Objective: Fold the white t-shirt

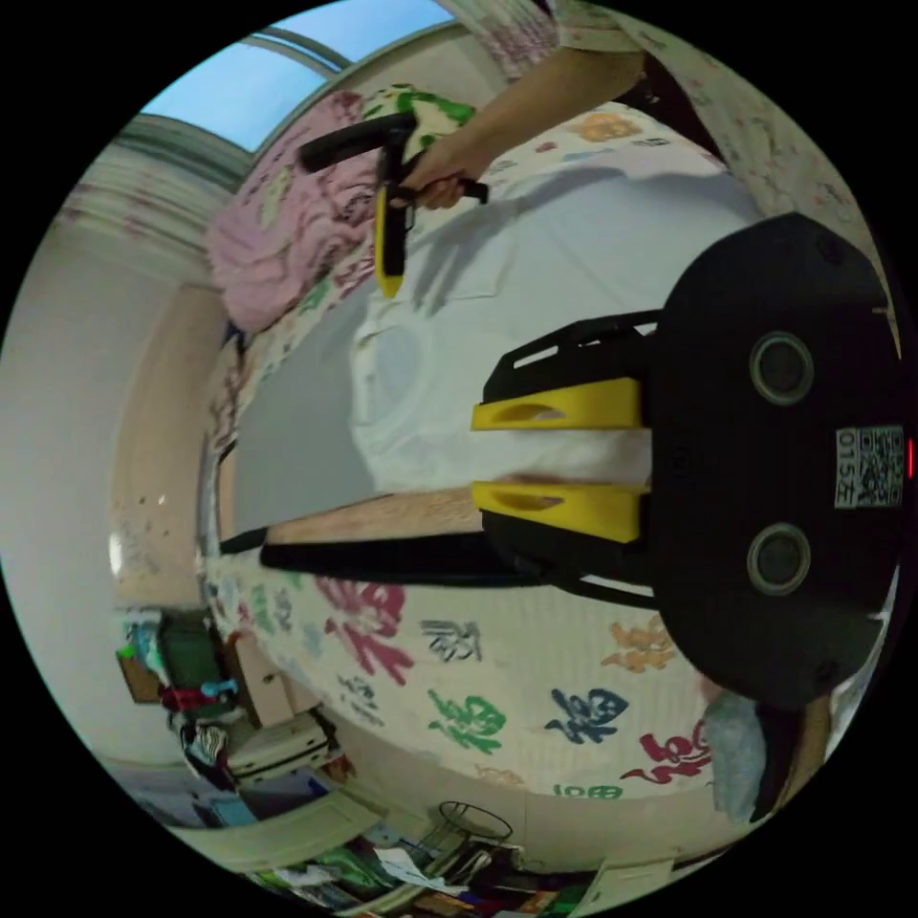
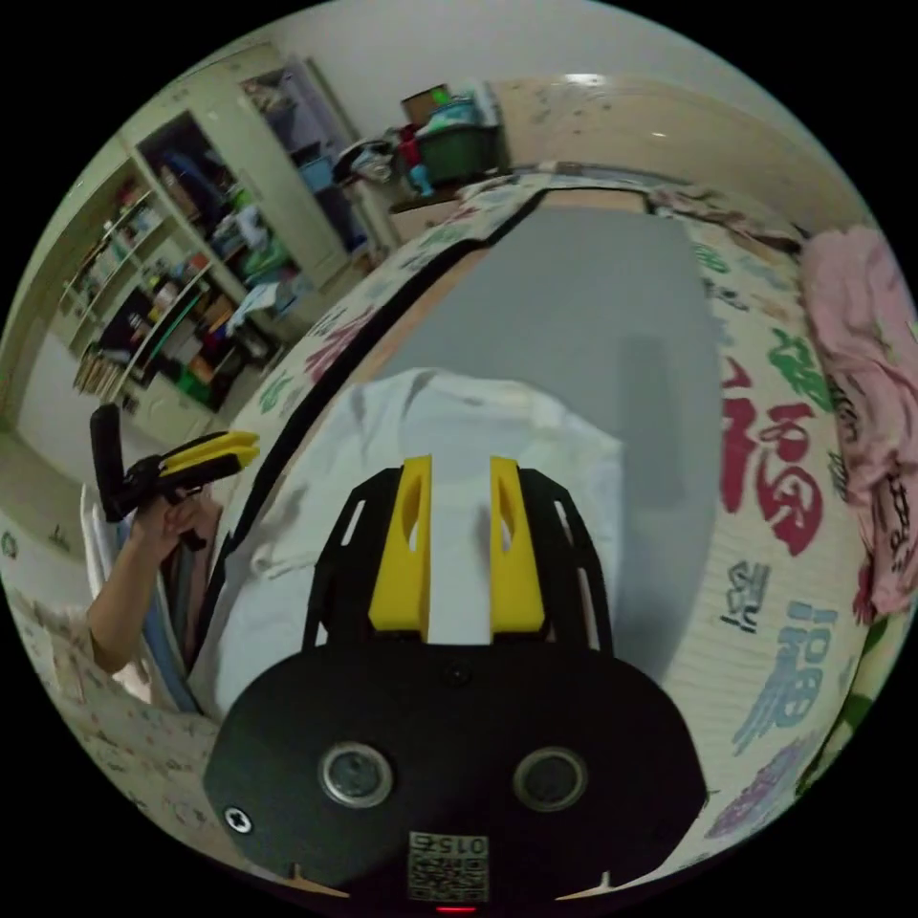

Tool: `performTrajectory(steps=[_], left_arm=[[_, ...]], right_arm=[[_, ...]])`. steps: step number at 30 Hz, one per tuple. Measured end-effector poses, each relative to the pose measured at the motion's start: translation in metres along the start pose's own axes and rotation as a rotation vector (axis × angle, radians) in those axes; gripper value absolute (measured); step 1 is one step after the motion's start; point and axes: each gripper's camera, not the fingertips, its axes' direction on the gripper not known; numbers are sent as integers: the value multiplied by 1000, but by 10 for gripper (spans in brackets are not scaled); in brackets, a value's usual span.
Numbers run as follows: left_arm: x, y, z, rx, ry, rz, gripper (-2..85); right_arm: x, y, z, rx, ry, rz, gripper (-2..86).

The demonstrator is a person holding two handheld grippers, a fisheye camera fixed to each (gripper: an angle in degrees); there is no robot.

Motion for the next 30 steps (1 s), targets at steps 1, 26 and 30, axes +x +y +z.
performTrajectory(steps=[1, 26, 30], left_arm=[[-8, -11, 3, 17, -3, -9, 91], [-114, -166, -61, 67, 116, 193, 8], [-100, -143, -152, 77, 145, 281, 7]], right_arm=[[8, -13, -10, 1, 28, 60, 110], [-265, -96, -220, 71, 27, 54, 2], [-327, -55, -297, 143, -34, 35, 0]])
